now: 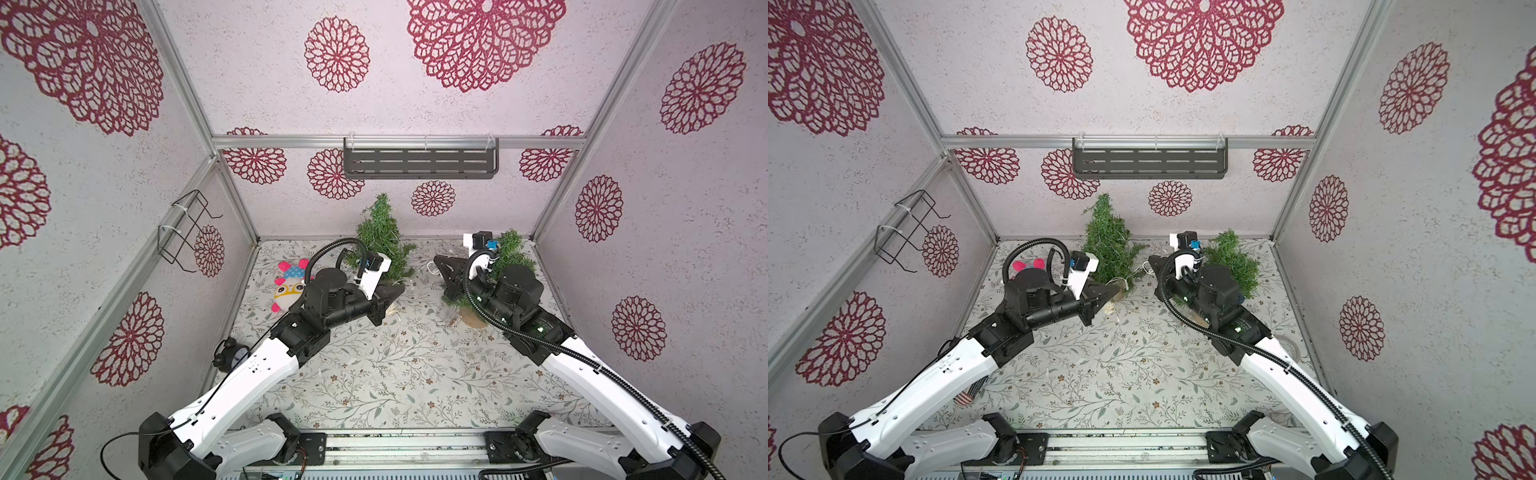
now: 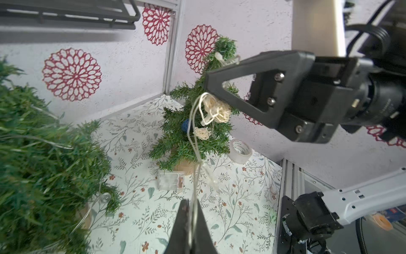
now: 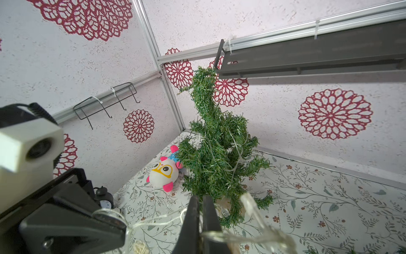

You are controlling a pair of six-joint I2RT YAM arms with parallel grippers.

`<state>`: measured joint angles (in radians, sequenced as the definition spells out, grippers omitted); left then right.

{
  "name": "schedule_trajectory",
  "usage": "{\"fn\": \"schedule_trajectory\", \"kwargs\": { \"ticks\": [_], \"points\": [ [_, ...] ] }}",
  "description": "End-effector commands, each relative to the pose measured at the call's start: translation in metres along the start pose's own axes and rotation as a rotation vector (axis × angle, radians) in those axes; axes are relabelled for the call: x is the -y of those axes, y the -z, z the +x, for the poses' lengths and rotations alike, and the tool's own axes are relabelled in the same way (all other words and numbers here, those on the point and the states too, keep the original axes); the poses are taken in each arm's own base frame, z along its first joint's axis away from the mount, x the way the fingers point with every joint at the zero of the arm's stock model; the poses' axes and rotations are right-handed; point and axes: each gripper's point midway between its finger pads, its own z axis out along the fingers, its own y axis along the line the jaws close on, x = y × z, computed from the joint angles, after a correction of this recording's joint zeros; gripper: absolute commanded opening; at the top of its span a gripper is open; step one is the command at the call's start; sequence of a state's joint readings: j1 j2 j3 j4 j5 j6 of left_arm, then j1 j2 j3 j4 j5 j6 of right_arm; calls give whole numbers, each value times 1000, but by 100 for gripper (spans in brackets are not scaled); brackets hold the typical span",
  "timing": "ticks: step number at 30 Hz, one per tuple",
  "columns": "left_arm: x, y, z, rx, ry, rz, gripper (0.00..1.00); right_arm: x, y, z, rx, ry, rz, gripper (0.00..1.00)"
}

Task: Wrap string light around the christmas tree
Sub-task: Wrap the light string around the Christmas tree.

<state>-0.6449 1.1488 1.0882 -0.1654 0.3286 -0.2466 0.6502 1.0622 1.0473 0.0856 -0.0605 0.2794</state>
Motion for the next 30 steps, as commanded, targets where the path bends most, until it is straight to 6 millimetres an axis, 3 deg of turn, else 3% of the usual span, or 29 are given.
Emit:
{"fn": "schedule_trajectory", "kwargs": {
  "ticks": [1, 5, 7, 9, 13, 18, 21, 22, 25, 30],
  "points": [
    [-5, 10, -34, 35, 77, -49, 0, 8, 1, 3, 11, -5, 29, 0],
    [2, 1, -68, 27, 113, -25, 0, 31, -2, 14, 26, -42, 109, 3],
    [0, -5, -84, 17, 123, -31, 0, 47, -1, 15, 26, -64, 170, 11],
    [-11, -16, -95, 1, 155, -54, 0, 61, 0, 18, -9, -69, 230, 23],
    [-40, -47, -106, -34, 250, -113, 0, 66, 10, 25, -96, -48, 261, 43],
    [-82, -91, -116, -70, 235, -229, 0, 67, 43, 27, -123, -10, 269, 63],
    [-98, -109, -125, -70, 185, -253, 0, 68, 69, 8, -81, 21, 297, 67],
    [-106, -123, -119, -84, 181, -247, 0, 70, 77, 2, -66, 27, 314, 68],
    [-108, -140, -128, -51, 131, -208, 0, 80, 96, -17, -42, 50, 384, 70],
    [-116, -161, -135, 8, 61, -188, 0, 118, 112, -28, -81, 68, 584, 76]
  ]
}}
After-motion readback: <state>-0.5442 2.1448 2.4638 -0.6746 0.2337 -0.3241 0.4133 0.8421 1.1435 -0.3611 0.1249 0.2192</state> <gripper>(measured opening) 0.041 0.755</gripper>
